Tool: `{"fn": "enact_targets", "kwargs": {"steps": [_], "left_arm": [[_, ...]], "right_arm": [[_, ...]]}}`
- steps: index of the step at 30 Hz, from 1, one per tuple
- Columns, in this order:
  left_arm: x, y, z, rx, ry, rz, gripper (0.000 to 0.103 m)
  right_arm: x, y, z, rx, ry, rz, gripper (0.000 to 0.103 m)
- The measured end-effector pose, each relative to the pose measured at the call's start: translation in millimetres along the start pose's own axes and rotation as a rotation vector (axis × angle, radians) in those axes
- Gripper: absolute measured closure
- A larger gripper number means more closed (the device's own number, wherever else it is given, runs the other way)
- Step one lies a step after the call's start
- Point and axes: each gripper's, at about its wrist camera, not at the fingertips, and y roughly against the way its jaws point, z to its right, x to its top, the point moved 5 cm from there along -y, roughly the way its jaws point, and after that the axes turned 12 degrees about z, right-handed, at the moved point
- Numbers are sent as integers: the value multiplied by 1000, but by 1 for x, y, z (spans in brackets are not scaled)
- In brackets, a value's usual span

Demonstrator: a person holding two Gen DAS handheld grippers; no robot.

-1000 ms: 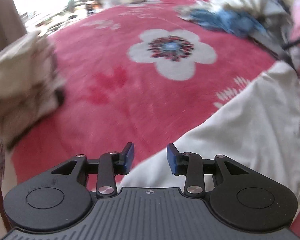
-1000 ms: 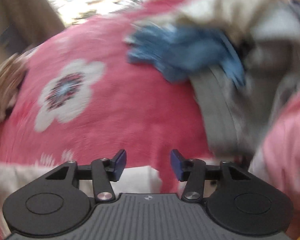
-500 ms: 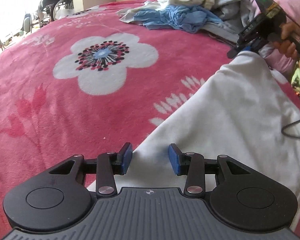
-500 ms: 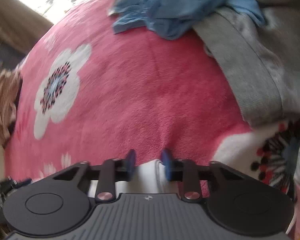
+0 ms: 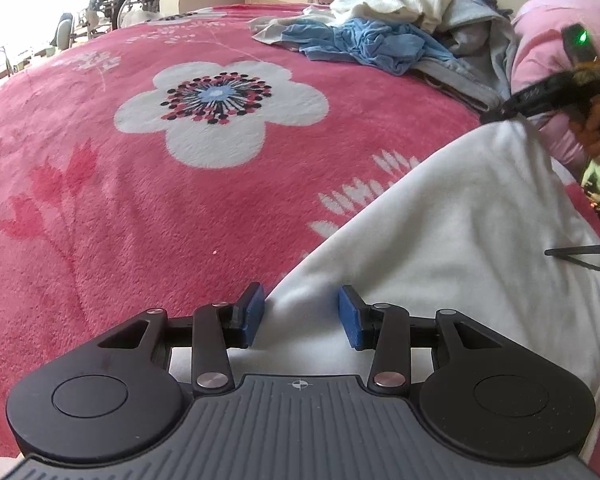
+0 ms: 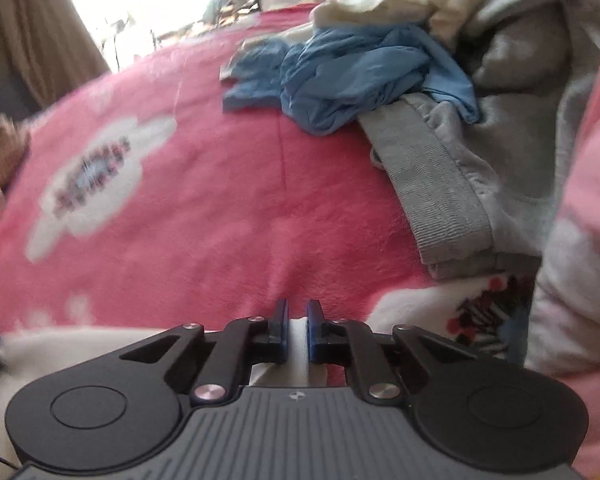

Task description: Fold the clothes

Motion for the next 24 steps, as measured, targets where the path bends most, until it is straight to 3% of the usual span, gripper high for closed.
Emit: {"fn": "enact_targets", "kwargs": {"steps": [3,8,12,15,17,20,22,24], "left_arm": [[0,0,-1,-4,0,4,62],[-1,1,0,0,-9,11,62],[-1,1,0,3,-13,17,61],[-1,1,0,6,-22,21,60],[-1,0,0,13,-25,23,58],[-1,-1,-2,24,-25,28,52],[0,-2,-3,29,-21,29,51],[1,-3,-2,35,-23,27,50]], "right_arm": [[1,-1,-3,-31,46,11,92],[27,28,8,-104,15,97,92],[26,56,-11,36,57,102,91],[0,52,-18,109,81,3,92],[-15,45,-3,53,70,-55,96],[-19,53,35,-115,-14,-61,91],[-13,66,37,-110,-4,-25,91],[-6,80,20,-51,55,22,90]]}}
